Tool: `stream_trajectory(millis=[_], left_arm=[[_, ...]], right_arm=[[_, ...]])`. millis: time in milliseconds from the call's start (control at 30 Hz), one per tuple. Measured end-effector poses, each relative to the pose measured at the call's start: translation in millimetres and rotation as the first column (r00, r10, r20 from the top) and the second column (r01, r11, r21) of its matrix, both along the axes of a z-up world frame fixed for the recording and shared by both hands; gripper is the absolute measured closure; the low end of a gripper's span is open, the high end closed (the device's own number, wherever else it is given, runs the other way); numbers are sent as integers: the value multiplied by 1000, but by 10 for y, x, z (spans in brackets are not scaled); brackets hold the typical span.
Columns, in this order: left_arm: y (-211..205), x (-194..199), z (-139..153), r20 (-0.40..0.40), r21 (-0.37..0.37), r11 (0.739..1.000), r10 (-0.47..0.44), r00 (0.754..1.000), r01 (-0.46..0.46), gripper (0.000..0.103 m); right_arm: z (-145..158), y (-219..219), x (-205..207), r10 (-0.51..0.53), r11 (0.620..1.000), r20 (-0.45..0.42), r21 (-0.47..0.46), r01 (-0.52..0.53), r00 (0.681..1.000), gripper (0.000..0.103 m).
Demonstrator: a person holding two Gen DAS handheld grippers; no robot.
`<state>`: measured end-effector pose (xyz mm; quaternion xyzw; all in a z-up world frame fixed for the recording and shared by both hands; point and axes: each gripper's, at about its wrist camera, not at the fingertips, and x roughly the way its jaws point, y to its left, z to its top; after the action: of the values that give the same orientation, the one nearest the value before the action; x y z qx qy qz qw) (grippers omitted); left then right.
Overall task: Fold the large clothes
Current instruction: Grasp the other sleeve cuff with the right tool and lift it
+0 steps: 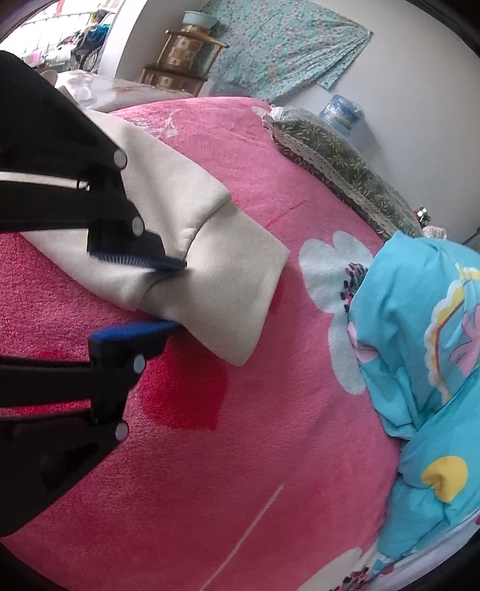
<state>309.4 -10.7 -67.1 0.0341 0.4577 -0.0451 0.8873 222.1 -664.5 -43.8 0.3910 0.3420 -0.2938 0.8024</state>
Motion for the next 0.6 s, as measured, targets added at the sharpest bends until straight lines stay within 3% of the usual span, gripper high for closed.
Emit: stream_trajectory(millis=[67,400,600], left_arm=[[0,0,0,0,0,1000,0,1000,0,6],[0,0,0,0,-1,1000,0,1000,0,6],[-2,0,-1,0,-1,1000,0,1000,0,6]], right_arm=[[64,34,5,2,1000,10,-24,-1,1000,90],[604,352,9,69,979,36,-193,-61,997,92],[867,496,-62,91,969,54,-236,-76,994,92]])
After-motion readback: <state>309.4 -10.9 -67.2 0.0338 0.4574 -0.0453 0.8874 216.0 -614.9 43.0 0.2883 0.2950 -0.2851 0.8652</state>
